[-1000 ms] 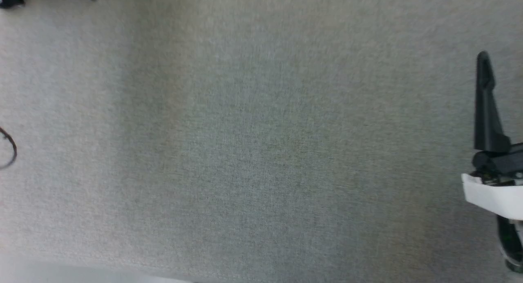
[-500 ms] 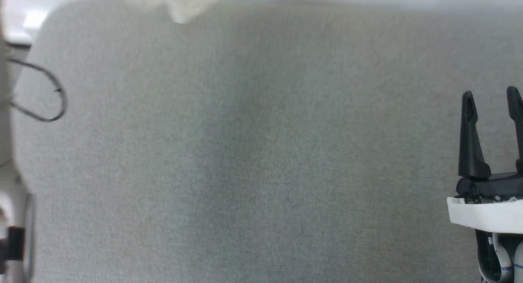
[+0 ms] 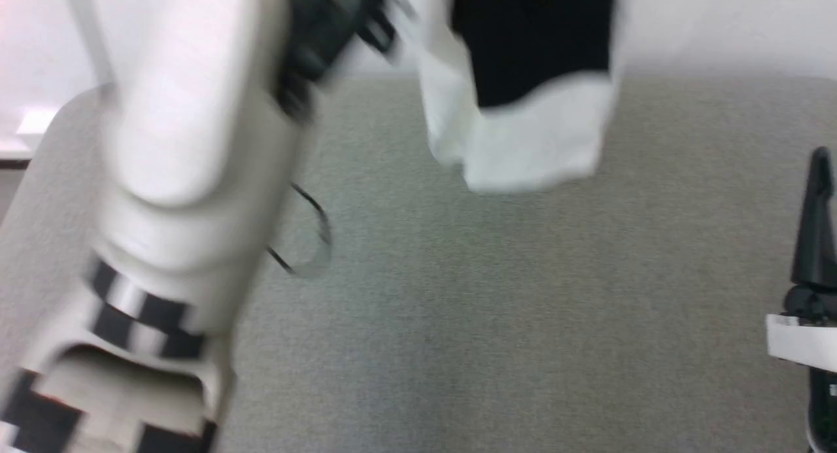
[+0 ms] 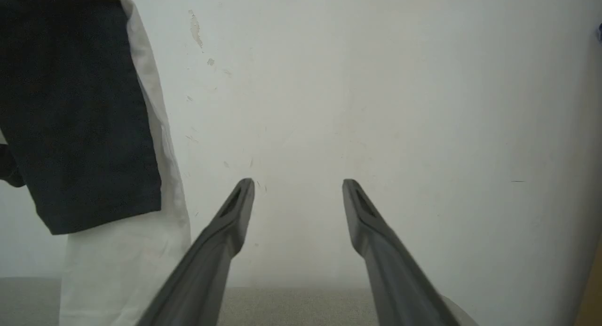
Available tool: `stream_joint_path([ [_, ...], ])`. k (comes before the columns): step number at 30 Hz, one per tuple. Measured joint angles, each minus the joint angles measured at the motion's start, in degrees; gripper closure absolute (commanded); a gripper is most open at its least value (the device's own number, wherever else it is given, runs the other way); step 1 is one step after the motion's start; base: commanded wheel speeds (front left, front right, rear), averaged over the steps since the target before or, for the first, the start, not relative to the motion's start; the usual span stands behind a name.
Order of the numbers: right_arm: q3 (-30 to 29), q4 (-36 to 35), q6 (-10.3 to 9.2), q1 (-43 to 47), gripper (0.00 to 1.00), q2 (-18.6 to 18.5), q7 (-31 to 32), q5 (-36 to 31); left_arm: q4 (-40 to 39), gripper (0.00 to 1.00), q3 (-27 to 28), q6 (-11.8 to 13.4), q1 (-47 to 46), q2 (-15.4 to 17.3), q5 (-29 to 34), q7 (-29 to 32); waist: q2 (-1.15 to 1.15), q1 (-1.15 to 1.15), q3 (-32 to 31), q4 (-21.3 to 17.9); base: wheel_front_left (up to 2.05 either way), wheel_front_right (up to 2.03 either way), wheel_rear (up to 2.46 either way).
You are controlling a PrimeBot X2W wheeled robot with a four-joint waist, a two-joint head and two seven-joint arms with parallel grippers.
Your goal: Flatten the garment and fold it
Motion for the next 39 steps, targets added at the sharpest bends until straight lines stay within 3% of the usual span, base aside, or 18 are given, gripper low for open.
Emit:
stream_joint_path([
  [5, -0.76, -0.65, 0.00, 0.20, 0.00, 0.01, 0.16, 0.21, 0.21, 1.00, -4.69, 2.59, 9.15, -3.21, -0.26, -3.44, 0.00, 0.00, 0.17, -2.09, 0.00, 0.00, 0.00],
  [12, 0.20, -0.59, 0.00, 0.01, 0.00, 0.01, 0.13, 1.12, 5.17, 1.00, -12.63, 6.44, 21.87, -4.25, -0.26, -12.78, 0.00, 0.01, 2.37, -4.13, 0.00, 0.00, 0.00],
  [17, 1.18, -0.32, 0.00, -1.27, 0.00, 0.00, 0.08, 1.54, 13.46, 1.00, -19.27, 8.20, 25.74, -4.41, 1.53, -15.62, 0.00, 0.01, 4.72, -5.29, 0.00, 0.00, 0.00],
  [25, 2.12, 1.19, 0.00, -2.35, 0.00, 0.01, -0.33, 2.04, 21.08, 1.00, -25.51, 11.09, 27.35, -4.53, -3.47, -18.50, 0.00, 0.02, 7.88, -6.36, 0.00, 0.00, 0.00],
  [26, 2.07, 1.25, 0.00, -2.35, 0.00, 0.01, -0.42, 2.04, 21.21, 0.80, -25.94, 11.45, 27.23, -4.49, -4.36, -19.49, 0.00, 0.02, 8.05, -6.31, 0.00, 0.00, 0.00],
  [27, 1.90, 1.35, 0.00, -2.35, 0.00, 0.00, -0.44, 2.04, 21.18, 0.00, -26.31, 11.63, 27.18, -4.49, -5.23, -20.49, 0.00, 0.02, 8.11, -6.18, 0.00, 0.00, 0.00],
  [35, 1.60, 1.60, 0.00, -1.35, 0.00, 0.01, -0.33, 2.04, 15.22, 0.00, -23.61, 13.76, 26.66, -4.48, -12.43, -33.19, 0.00, 0.00, 5.97, -4.41, 0.00, 0.00, 0.00],
  [39, 1.53, 1.49, 0.00, 0.10, 0.00, 0.01, 0.15, 2.04, 7.13, 0.00, -19.17, 16.86, 28.93, -0.69, -11.77, -41.09, 0.00, 0.00, 4.33, -3.38, 0.00, 0.00, 0.00],
])
